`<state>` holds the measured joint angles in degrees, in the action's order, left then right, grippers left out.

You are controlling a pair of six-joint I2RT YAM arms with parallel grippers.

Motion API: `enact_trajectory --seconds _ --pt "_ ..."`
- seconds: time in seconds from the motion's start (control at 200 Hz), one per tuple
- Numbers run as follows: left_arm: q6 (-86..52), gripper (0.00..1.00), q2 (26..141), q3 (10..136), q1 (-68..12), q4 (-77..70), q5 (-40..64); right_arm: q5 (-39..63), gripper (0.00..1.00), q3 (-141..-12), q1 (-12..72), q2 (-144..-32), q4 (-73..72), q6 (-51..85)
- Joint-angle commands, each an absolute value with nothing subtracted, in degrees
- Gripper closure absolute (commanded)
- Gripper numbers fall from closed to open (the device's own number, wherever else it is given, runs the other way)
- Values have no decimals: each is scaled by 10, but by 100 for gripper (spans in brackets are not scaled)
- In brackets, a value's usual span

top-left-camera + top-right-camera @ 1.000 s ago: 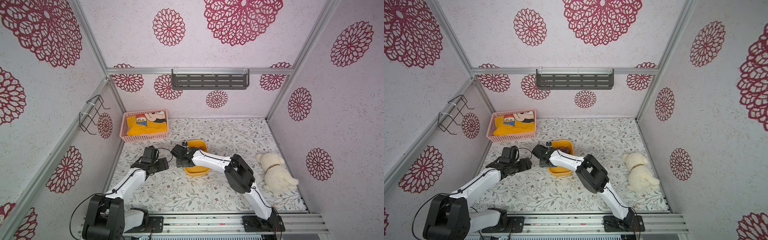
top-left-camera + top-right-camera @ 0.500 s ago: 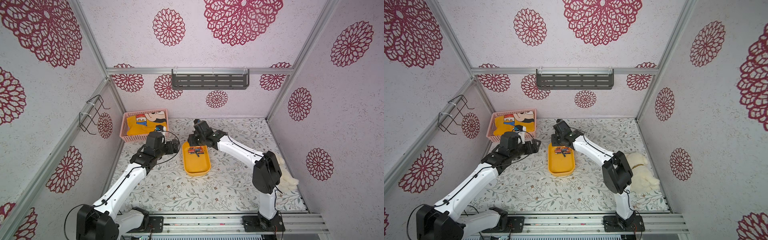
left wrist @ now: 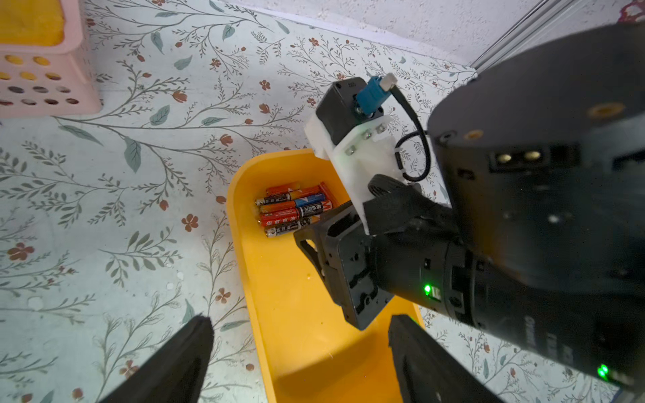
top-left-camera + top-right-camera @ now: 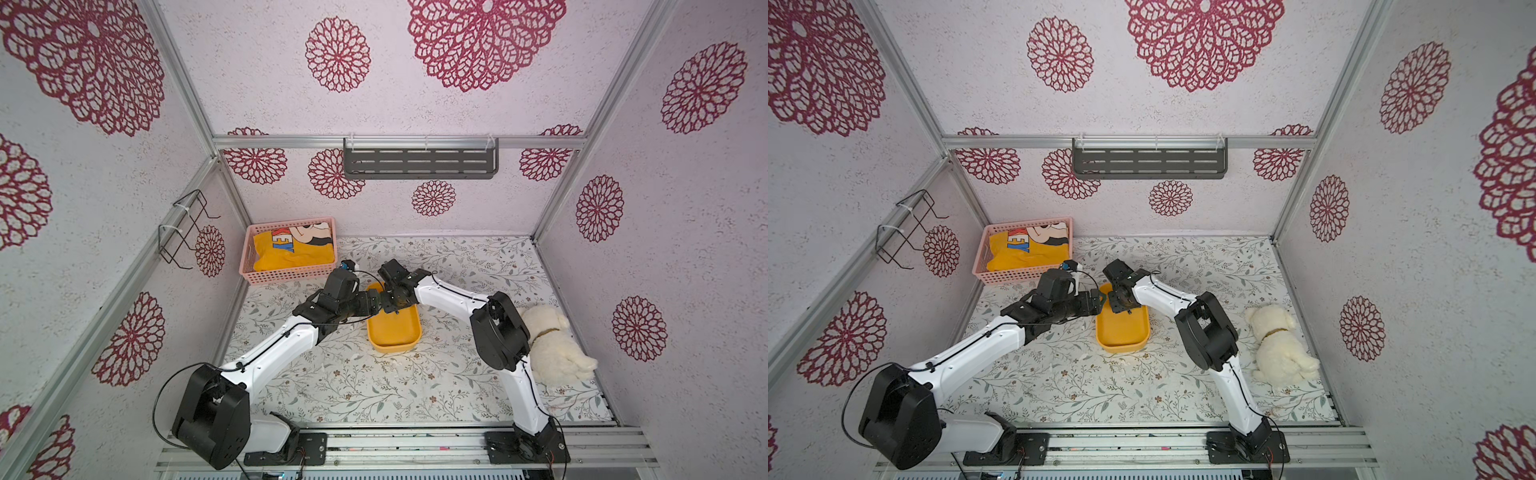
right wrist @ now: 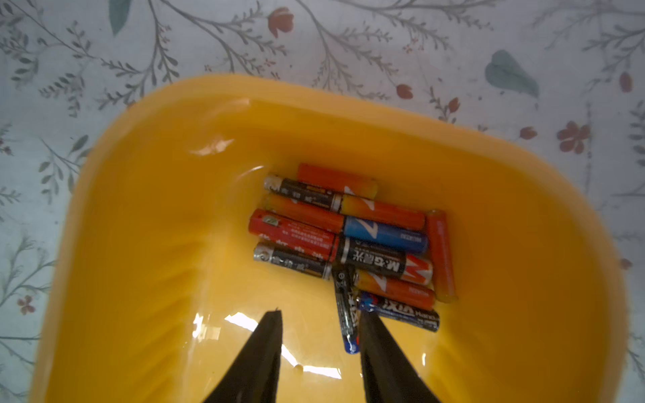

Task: Take the batteries out of the storage box
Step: Pick up the battery from the storage box.

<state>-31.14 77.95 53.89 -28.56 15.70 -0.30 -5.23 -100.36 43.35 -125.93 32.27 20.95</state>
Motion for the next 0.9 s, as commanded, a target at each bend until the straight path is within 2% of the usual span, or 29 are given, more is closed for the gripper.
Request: enact_trajectory --seconds 0.0,0.465,0.65,0.896 --pt "-313 14 745 525 -279 146 -21 -48 63 -976 425 -1223 310 221" --pt "-320 14 689 458 -259 169 -35 -67 68 -965 421 -1250 296 228" --pt "-322 14 681 452 -259 180 -45 -70 74 -980 421 -1268 301 241" --pt "-324 13 680 449 -257 185 -58 -69 88 -990 421 -1269 312 252"
